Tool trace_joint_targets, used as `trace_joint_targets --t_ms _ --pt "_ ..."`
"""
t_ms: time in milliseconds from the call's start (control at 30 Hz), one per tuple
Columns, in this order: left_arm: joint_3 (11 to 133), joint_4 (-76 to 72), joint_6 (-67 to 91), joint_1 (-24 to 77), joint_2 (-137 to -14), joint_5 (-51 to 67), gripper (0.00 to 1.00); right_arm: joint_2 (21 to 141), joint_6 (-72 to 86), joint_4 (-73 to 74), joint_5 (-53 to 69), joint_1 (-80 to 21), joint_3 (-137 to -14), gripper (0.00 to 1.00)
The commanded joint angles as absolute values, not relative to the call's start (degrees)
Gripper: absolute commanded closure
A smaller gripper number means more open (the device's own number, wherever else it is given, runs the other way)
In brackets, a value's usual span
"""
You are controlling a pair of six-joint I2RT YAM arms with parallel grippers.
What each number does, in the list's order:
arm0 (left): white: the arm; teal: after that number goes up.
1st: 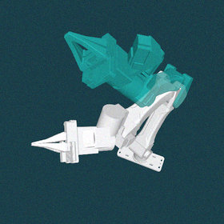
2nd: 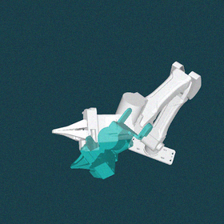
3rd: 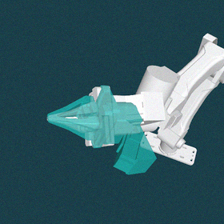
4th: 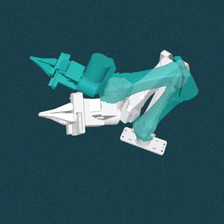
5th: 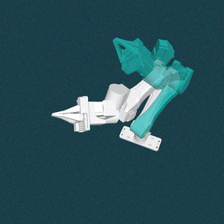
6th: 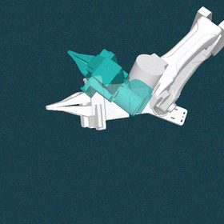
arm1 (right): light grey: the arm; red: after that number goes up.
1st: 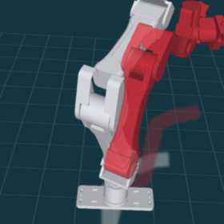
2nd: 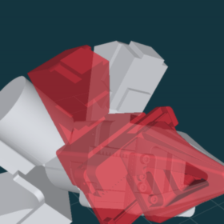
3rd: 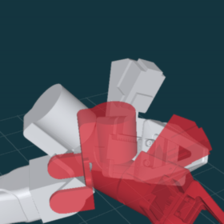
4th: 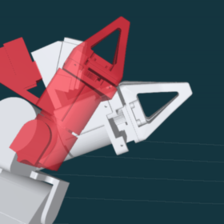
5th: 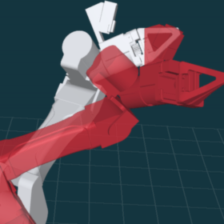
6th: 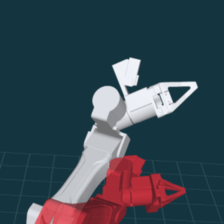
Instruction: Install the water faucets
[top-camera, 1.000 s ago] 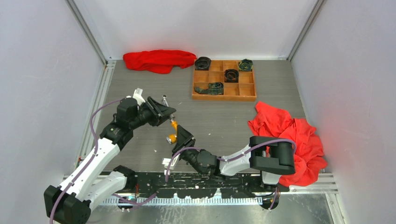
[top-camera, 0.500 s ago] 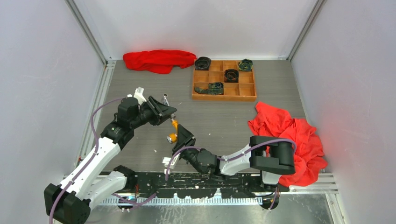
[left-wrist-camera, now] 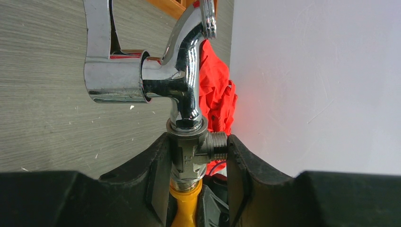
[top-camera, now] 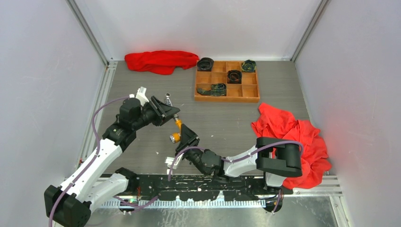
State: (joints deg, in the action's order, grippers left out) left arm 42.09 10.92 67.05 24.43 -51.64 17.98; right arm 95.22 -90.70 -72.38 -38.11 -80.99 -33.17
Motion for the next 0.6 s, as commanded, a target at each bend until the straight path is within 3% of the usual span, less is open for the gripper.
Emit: trace_joint_targets --t_ms 0,567 --pt "44.4 9.49 66.18 25.82 -50.97 22.12 1.0 92.02 -90.47 -77.82 -40.08 -79.28 -33.63 0.99" --pt "44.07 8.88 65.68 26.23 -51.16 22.33 1.0 90.74 -89.65 -77.44 -40.49 -78.83 -33.05 0.99"
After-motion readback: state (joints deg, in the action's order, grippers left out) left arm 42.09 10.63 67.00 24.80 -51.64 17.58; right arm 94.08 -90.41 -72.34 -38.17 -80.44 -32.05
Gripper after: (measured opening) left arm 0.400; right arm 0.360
